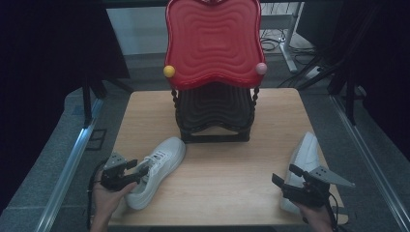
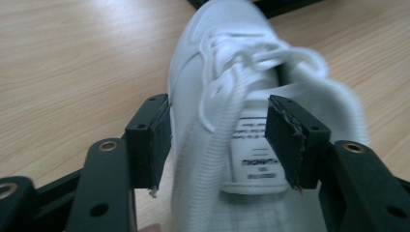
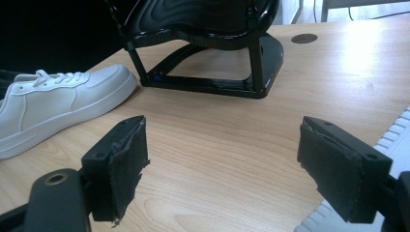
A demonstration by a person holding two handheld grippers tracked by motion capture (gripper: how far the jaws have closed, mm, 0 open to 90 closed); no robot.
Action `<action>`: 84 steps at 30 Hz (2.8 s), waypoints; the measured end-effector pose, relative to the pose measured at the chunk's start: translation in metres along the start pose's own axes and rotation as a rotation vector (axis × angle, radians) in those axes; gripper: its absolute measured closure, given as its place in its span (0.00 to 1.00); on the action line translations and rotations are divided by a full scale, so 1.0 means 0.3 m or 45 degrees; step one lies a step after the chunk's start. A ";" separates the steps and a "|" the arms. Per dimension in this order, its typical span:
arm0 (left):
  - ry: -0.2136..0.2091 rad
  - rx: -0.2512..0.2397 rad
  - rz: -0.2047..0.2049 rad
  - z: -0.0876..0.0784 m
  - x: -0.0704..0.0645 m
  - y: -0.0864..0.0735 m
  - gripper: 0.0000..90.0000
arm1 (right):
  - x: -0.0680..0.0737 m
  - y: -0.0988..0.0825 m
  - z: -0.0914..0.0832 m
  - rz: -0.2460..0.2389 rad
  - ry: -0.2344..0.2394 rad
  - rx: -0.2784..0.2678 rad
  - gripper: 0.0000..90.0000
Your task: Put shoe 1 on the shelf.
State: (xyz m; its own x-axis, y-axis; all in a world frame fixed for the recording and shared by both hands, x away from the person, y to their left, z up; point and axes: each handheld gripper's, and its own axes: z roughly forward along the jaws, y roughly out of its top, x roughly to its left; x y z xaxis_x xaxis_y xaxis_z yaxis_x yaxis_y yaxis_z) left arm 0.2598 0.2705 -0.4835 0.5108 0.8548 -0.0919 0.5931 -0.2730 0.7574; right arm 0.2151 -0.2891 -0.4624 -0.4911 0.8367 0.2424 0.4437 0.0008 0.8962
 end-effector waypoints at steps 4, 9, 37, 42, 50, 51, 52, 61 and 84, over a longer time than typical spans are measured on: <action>0.014 0.022 0.018 0.030 0.005 0.001 0.51 | -0.003 -0.001 0.001 0.005 -0.004 0.007 0.21; 0.013 0.012 0.034 0.034 0.014 0.008 0.68 | -0.002 -0.002 0.003 0.006 -0.008 0.010 0.21; -0.181 -0.490 -0.330 -0.098 0.088 -0.086 0.90 | -0.020 -0.002 -0.017 0.042 -0.037 -0.016 0.21; -0.188 -0.615 -0.425 -0.136 0.111 -0.094 0.90 | -0.019 0.000 -0.021 0.046 -0.036 -0.023 0.21; -0.149 -0.754 -0.447 -0.189 0.122 -0.040 0.90 | -0.026 0.010 -0.039 0.062 -0.038 -0.060 0.21; -0.143 -0.768 -0.452 -0.194 0.122 -0.031 0.90 | -0.028 0.010 -0.042 0.060 -0.042 -0.065 0.21; -0.145 -0.780 -0.465 -0.198 0.124 -0.021 0.90 | -0.029 0.010 -0.045 0.066 -0.046 -0.072 0.21; -0.150 -0.892 -0.530 -0.213 0.167 0.092 0.90 | -0.039 0.014 -0.057 0.071 -0.056 -0.087 0.21; -0.160 -1.084 -0.475 -0.314 0.177 0.607 0.91 | -0.034 0.012 -0.043 0.064 -0.057 -0.076 0.21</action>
State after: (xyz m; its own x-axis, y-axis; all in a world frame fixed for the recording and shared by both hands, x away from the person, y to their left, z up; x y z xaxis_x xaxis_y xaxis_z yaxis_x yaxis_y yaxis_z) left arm 0.3365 0.3078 -0.2895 0.4724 0.7545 -0.4556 0.1024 0.4665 0.8786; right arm 0.2120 -0.3047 -0.4568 -0.4346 0.8587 0.2717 0.4209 -0.0730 0.9041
